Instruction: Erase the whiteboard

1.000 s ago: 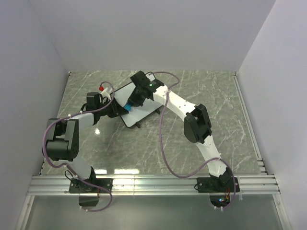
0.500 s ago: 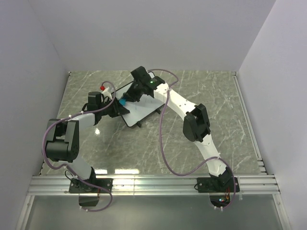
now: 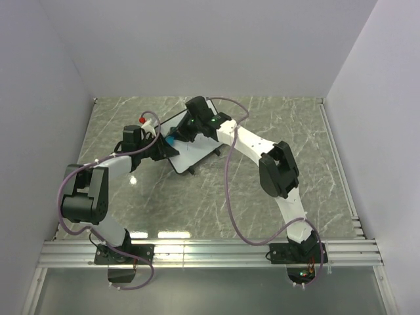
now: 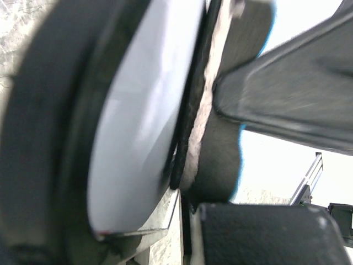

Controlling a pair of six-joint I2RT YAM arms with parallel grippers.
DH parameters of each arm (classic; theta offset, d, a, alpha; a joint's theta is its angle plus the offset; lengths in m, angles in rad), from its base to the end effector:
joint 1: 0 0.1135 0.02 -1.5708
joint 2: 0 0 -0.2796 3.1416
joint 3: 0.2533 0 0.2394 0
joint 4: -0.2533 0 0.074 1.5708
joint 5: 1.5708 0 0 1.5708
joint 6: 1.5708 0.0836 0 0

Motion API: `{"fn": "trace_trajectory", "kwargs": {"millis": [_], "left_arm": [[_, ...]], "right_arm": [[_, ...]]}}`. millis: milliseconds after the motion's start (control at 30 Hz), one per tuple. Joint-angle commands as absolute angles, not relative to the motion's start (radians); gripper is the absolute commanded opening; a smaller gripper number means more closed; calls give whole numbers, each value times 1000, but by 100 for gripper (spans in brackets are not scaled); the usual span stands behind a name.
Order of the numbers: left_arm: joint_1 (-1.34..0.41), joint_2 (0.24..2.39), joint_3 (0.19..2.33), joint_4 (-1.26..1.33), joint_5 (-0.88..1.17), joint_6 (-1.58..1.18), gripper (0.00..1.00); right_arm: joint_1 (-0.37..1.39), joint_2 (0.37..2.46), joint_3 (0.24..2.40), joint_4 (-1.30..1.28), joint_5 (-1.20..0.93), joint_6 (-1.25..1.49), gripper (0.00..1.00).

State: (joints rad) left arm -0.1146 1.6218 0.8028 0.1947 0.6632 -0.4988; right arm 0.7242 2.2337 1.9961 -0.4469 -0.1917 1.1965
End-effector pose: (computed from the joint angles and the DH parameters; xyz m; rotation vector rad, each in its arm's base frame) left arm 0.3417 -0.0911 0.1827 -0.0394 2.2421 -1.0663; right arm 0.4032 0.3779 0.2390 0.4834 2.5061 1.1321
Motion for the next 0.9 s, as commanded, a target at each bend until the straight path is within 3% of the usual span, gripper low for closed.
{"fn": "trace_trajectory", "kwargs": {"millis": [0,300,867], "left_arm": [[-184,1641,775,-23,589,-387,0],[-184,1648,779,-26,581,-380,0],[-184,1666,775,-41,580,-373,0]], "right_arm": [[704,2244,1836,-560,-77,1114,0],[661,2163,1680,-586,-3,1066,0],[424,2318,1940,-637,-3,1123,0]]}}
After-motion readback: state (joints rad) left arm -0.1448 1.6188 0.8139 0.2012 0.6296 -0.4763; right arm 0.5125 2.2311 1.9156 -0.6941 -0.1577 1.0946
